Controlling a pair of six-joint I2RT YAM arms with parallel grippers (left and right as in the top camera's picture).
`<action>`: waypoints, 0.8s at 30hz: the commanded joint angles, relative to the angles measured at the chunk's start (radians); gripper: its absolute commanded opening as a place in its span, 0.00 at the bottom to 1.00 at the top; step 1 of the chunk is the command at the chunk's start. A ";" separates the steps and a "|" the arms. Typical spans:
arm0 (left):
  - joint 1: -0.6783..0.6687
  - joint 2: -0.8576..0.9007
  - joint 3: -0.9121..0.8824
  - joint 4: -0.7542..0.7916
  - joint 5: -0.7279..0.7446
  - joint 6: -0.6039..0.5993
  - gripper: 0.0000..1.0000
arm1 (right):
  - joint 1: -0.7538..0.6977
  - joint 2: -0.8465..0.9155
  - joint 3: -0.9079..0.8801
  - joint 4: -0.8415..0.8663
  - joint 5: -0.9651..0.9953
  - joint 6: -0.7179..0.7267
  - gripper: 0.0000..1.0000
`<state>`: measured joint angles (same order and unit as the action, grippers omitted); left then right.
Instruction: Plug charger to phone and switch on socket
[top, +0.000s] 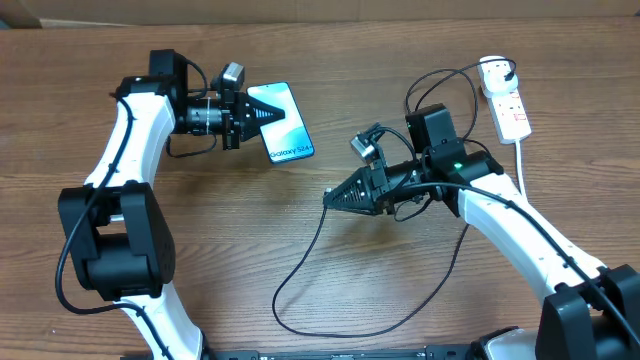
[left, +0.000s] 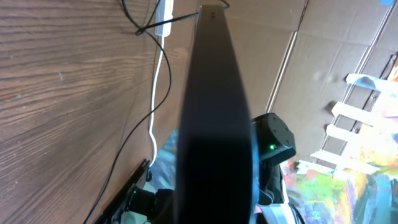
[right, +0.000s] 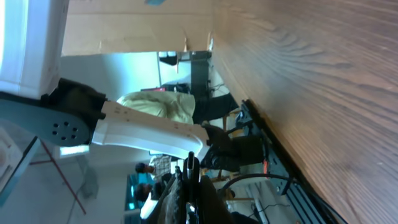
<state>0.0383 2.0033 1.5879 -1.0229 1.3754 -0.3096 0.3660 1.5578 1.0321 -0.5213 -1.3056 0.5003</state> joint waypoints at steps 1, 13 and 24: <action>-0.013 -0.006 0.004 0.000 0.057 0.026 0.04 | 0.014 -0.024 0.016 0.020 -0.043 0.034 0.04; -0.015 -0.006 0.004 0.002 0.058 0.026 0.04 | 0.014 -0.024 0.017 0.044 -0.082 0.058 0.04; -0.023 -0.006 0.004 -0.002 0.089 0.026 0.04 | 0.014 -0.024 0.016 0.068 -0.083 0.057 0.04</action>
<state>0.0257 2.0033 1.5879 -1.0248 1.3853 -0.3096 0.3756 1.5578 1.0321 -0.4652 -1.3617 0.5568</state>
